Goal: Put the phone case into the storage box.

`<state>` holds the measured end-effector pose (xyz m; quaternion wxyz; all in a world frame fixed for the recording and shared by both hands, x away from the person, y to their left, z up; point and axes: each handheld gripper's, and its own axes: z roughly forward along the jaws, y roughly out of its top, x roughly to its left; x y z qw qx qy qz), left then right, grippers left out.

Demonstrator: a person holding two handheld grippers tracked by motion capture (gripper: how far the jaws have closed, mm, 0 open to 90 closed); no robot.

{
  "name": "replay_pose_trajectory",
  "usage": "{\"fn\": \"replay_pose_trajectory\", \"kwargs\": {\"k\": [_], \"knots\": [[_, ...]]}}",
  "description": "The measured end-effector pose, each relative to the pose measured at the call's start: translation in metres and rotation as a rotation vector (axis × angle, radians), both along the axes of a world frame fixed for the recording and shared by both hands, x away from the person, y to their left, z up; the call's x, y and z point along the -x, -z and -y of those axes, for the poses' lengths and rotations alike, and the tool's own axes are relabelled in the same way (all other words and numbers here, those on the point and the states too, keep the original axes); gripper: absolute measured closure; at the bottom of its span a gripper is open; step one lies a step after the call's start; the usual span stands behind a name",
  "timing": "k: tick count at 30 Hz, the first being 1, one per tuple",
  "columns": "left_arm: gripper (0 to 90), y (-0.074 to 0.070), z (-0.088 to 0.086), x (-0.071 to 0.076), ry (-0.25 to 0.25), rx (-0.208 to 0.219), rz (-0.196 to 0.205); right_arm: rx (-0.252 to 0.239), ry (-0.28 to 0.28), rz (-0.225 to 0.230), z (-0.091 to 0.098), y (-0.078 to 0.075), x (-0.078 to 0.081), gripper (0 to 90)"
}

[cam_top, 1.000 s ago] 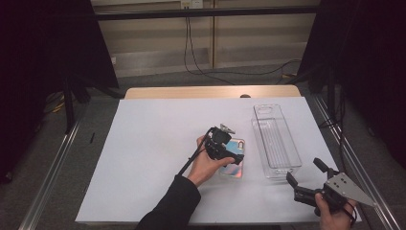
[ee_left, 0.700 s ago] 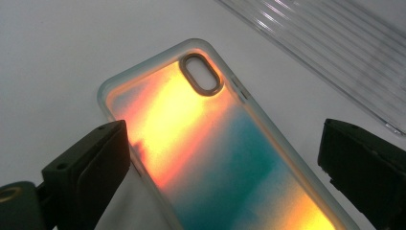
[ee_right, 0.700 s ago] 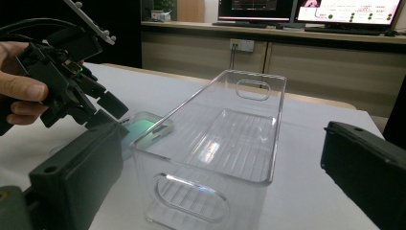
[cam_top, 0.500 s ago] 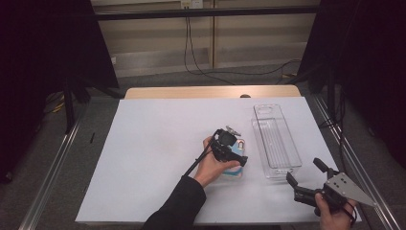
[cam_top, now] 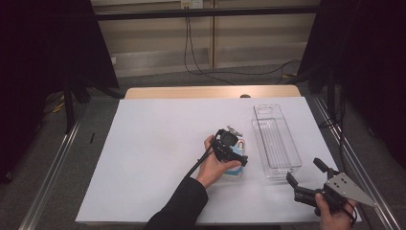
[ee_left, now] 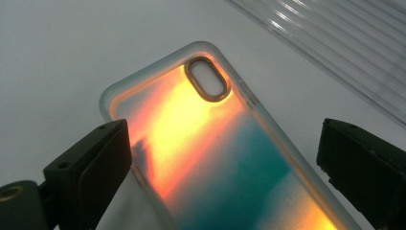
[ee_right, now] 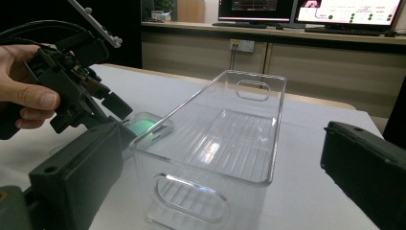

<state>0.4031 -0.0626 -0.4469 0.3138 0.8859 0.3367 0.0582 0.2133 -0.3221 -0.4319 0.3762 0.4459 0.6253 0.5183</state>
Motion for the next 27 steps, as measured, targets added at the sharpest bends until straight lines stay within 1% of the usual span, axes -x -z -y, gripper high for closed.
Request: {"fn": "replay_pose_trajectory", "kwargs": {"k": [1, 2, 3, 4, 5, 6, 7, 9, 11, 14, 18, 20, 21, 22, 24, 26, 27], "knots": [[4.3, 0.0002, -0.0007, -0.0005, -0.001, 0.001, -0.014, 0.001, -0.001, 0.001, -0.0001, 0.0000, 0.0000, 0.0], [4.4, 0.0005, -0.0016, -0.0012, -0.001, -0.007, -0.022, 0.000, 0.000, 0.001, -0.0001, 0.0000, 0.0001, 0.0], [4.4, 0.0026, -0.0025, -0.0014, -0.016, -0.008, -0.036, -0.001, 0.000, 0.000, -0.0001, 0.0000, 0.0000, 0.0], [4.4, 0.0040, -0.0029, -0.0017, -0.014, -0.011, -0.042, 0.001, 0.000, -0.001, -0.0001, 0.0000, 0.0000, 0.0], [3.8, 0.0054, -0.0022, -0.0015, -0.019, -0.024, -0.046, 0.001, 0.000, 0.000, -0.0001, 0.0000, -0.0001, 0.0], [2.7, 0.0061, -0.0021, -0.0018, -0.019, -0.031, -0.043, 0.001, -0.002, 0.000, -0.0002, 0.0000, -0.0001, 0.0], [2.1, 0.0062, -0.0019, -0.0018, -0.027, -0.025, -0.052, 0.002, -0.001, 0.000, -0.0004, 0.0000, -0.0001, 0.0], [2.3, 0.0061, -0.0016, -0.0019, -0.026, -0.027, -0.049, 0.002, -0.001, 0.000, -0.0004, -0.0001, 0.0000, 0.0], [2.0, 0.0067, -0.0009, -0.0016, -0.038, -0.022, -0.052, 0.000, -0.002, 0.001, -0.0002, 0.0000, -0.0001, 0.0], [1.3, 0.0065, -0.0003, -0.0015, -0.039, -0.030, -0.049, 0.001, -0.002, 0.000, -0.0002, 0.0000, -0.0002, 0.0], [2.1, 0.0058, 0.0016, -0.0009, -0.060, -0.031, -0.049, 0.002, -0.001, 0.000, -0.0006, 0.0000, -0.0002, 0.0], [3.8, 0.0052, 0.0014, -0.0014, -0.060, -0.029, -0.052, 0.002, -0.001, 0.000, -0.0005, 0.0000, -0.0003, 0.0], [3.7, 0.0048, 0.0013, -0.0021, -0.073, -0.011, -0.067, 0.002, -0.001, 0.001, -0.0003, 0.0000, -0.0001, 0.0], [3.5, 0.0042, 0.0013, -0.0021, -0.078, -0.002, -0.080, 0.002, -0.001, 0.001, -0.0002, 0.0000, 0.0000, 0.0], [3.6, 0.0030, 0.0016, -0.0018, -0.074, 0.006, -0.084, 0.001, -0.002, 0.001, -0.0002, 0.0001, -0.0001, 0.0], [3.5, 0.0024, 0.0024, -0.0020, -0.075, 0.010, -0.097, 0.002, -0.002, -0.001, -0.0004, 0.0000, -0.0001, 0.0], [3.4, 0.0031, 0.0035, -0.0019, -0.085, 0.014, -0.101, 0.002, -0.003, -0.001, -0.0006, 0.0000, -0.0002, 0.0]]}}
